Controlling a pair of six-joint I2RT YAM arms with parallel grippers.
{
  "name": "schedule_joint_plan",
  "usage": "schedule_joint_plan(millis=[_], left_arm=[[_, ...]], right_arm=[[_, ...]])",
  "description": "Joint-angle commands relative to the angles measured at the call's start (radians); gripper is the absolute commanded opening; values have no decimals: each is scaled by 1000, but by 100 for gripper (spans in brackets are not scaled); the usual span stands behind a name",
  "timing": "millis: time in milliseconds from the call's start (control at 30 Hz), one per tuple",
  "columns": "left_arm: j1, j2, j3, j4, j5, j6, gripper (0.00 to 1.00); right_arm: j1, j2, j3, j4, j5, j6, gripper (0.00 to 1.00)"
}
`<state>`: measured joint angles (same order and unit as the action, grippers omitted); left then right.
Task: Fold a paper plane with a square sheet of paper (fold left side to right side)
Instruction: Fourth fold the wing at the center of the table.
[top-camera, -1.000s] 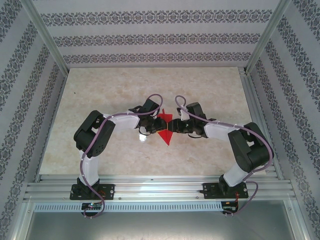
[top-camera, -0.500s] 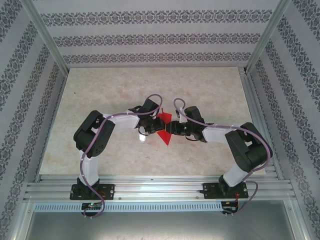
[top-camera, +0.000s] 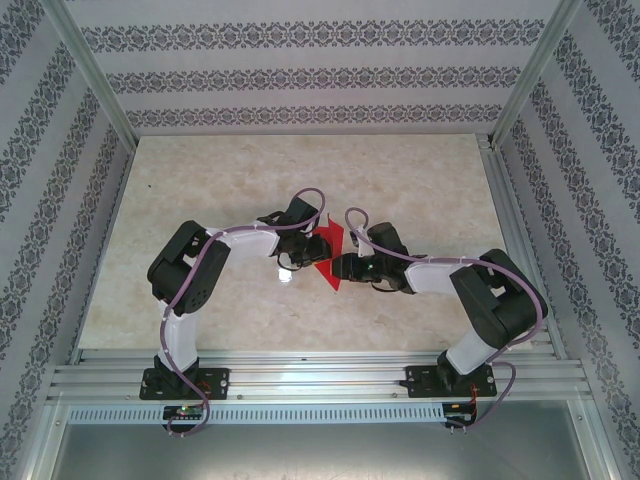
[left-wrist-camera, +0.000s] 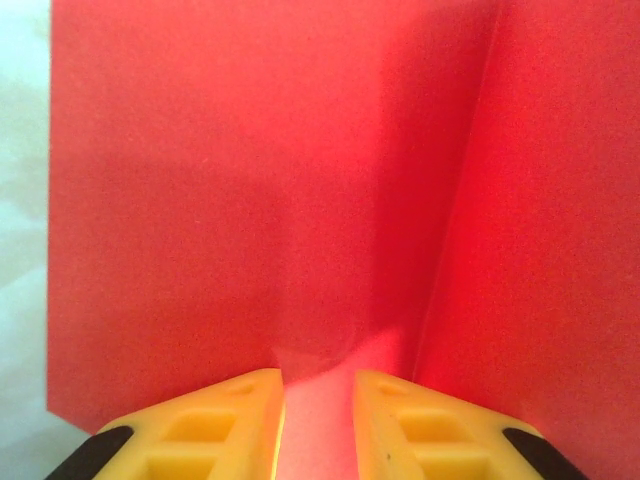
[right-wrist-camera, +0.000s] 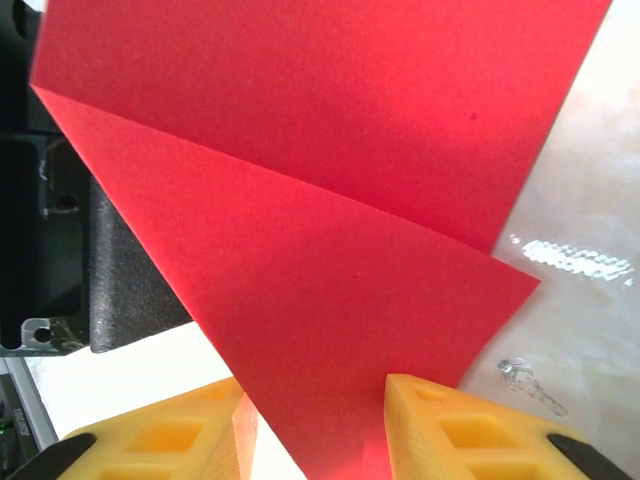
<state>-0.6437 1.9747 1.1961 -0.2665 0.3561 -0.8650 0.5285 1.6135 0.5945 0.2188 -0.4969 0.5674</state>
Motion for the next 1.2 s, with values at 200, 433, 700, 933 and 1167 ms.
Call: schedule_joint_plan(millis=[200,433,700,933,1167], left_arm=[[-15,27,-3,-19,-17,0,26],[-14,29,-1,-28,-24,4,26],[-15,26,-11,-39,-37,10,26],[-13,29,-22,-37,-39,11,26],[-7,17,-46,-16,-31,1,25]], right_arm=[[10,45,57,-8,8,-30,29],[-2,64,63,-6,-12,-38,22],[-37,104,78,-9,-55,-54,17],[-68,132,95,5,-140,-77,16],[-66,138,105,13,-192,-95,17]])
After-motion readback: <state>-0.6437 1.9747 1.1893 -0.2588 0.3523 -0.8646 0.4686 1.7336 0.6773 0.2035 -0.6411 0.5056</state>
